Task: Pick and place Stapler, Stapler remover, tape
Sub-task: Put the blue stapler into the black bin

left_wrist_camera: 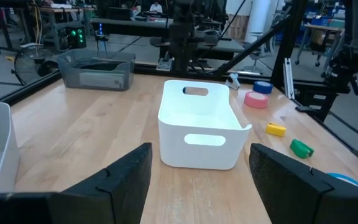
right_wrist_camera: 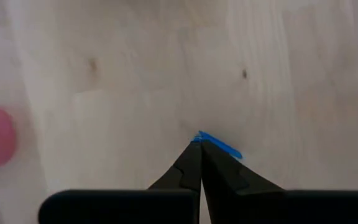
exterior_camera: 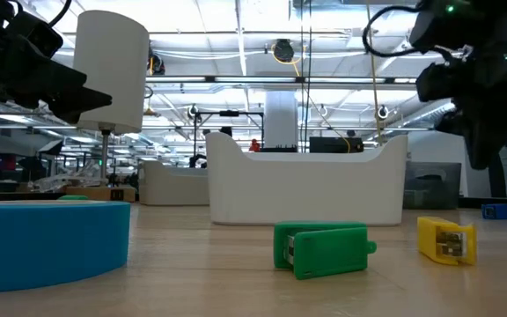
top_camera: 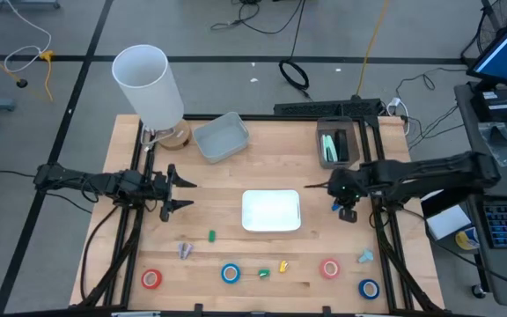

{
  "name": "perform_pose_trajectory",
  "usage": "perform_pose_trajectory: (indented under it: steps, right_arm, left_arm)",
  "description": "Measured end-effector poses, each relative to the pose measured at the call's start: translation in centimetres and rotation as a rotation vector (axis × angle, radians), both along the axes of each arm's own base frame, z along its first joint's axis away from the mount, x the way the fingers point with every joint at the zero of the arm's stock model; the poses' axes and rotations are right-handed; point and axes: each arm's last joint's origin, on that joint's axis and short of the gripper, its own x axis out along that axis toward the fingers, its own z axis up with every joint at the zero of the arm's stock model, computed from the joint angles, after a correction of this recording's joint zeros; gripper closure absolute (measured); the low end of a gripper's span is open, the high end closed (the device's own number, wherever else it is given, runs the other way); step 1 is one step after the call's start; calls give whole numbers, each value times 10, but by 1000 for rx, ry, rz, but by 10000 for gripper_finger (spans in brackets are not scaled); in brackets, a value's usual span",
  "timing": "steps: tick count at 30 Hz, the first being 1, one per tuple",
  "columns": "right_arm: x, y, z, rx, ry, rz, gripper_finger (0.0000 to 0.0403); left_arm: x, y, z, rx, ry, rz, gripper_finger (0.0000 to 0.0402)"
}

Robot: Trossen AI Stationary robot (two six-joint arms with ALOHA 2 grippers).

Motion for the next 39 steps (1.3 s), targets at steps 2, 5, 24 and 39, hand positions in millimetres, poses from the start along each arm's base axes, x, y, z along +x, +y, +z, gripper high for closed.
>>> perform_pose_trajectory:
  steps: [2, 5, 24, 39]
  right_arm:
    - [3, 0, -3, -1, 25, 2, 402]
    - [7, 2, -11, 18, 82, 17, 402]
    - [5, -13, -23, 303, 354, -784, 398]
    - [2, -15, -16, 505, 399, -987, 320]
  left_arm:
    - [0, 0, 0, 0, 0, 0, 133]
    - [0, 0, 0, -1, 0, 0, 133]
    - [0, 0, 0, 10, -1, -1, 133]
    - [0, 0, 0, 23, 0, -5, 133]
